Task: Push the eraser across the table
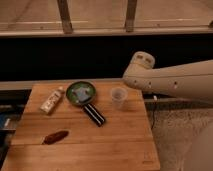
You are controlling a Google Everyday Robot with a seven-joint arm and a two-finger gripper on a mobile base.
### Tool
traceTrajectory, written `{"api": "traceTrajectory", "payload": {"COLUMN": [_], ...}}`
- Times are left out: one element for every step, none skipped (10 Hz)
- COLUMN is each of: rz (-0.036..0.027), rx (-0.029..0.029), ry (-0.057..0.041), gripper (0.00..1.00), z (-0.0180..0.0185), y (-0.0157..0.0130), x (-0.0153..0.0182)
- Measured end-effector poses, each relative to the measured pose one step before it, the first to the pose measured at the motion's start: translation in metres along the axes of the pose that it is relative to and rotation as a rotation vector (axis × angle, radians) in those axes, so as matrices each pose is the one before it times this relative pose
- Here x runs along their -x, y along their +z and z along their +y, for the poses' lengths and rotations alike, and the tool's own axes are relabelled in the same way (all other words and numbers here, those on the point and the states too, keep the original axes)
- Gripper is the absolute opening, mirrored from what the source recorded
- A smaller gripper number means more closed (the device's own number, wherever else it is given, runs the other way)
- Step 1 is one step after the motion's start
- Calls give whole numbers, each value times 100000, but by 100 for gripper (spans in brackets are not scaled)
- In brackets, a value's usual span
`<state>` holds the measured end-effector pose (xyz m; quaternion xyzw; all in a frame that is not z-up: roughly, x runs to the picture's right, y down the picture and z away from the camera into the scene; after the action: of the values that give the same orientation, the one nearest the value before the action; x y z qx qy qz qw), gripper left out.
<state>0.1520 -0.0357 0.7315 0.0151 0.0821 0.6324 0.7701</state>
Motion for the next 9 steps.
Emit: {"api": "traceTrajectory", "payload": {"rz": [17,-5,-128,102,608,524,240,196,185], "rx": [-17,9,-7,380,1108,1999,2145,3309,2303], "ry": [7,-20,-295,-585,-3391,-3582,-3111,-3817,-2497], "gripper": [14,4,0,0,0,0,0,0,0], "z": [-8,9,38,160,754,1666,1777,2215,1174], "y": [2,1,-62,-105,-370,-518,-415,-636,-256], "x": [-7,2,1,-19,-139,-45,152,118,29]}}
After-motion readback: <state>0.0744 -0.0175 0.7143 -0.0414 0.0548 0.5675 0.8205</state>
